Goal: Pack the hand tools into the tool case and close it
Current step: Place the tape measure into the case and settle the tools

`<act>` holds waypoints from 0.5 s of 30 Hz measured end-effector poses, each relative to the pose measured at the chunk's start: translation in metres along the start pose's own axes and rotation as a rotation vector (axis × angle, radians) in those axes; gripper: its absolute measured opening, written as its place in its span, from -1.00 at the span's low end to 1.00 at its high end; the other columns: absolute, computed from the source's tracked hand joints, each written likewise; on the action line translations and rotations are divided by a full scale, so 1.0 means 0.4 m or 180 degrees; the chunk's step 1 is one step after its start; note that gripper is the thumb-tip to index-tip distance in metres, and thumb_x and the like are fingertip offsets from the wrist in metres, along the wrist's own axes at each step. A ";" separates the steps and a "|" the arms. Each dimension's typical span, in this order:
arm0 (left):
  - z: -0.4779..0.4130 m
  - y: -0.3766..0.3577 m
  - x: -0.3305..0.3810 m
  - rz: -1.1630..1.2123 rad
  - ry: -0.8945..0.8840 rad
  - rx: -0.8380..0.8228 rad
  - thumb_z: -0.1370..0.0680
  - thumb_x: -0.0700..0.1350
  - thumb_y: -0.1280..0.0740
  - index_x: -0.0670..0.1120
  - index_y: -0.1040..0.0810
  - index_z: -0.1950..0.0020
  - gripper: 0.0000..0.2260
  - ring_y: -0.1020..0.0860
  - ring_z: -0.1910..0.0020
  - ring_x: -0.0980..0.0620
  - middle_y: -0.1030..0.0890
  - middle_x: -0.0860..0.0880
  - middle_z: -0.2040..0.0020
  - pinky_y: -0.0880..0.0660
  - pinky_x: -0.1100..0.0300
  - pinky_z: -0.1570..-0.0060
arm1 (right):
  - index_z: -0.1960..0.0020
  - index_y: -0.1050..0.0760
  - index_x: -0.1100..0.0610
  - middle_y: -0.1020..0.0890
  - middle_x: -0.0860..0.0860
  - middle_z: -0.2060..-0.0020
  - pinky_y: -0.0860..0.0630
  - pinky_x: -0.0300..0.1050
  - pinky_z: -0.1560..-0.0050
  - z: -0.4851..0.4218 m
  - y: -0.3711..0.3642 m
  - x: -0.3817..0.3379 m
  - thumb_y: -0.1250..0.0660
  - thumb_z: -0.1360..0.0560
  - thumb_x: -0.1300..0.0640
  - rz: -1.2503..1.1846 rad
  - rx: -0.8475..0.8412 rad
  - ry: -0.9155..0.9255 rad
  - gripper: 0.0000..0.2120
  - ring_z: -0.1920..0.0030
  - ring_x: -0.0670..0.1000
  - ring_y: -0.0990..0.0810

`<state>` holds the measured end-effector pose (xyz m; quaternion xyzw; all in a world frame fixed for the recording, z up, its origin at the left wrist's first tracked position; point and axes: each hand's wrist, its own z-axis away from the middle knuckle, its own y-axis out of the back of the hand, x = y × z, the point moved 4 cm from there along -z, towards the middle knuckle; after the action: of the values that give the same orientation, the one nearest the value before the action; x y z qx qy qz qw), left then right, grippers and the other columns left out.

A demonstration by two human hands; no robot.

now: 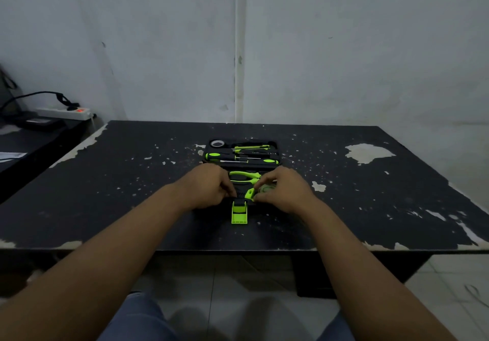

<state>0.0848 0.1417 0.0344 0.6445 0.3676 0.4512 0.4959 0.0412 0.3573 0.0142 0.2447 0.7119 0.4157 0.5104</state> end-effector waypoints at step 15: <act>0.057 -0.026 -0.016 0.0172 0.0379 0.0847 -0.57 0.01 -0.34 0.23 -0.68 -0.16 -0.78 -0.55 0.29 0.16 -0.63 0.15 0.31 -0.45 0.18 0.20 | -0.14 -0.67 -0.30 -0.55 -0.16 -0.08 -0.45 0.12 -0.28 0.000 -0.027 0.001 -0.42 -0.43 -0.12 -0.0334 0.0819 0.0022 -0.70 -0.22 0.03 -0.48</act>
<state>0.1041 0.1310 0.0207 0.6863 0.4354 0.4492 0.3711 0.0420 0.3518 0.0049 0.2692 0.7729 0.2946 0.4934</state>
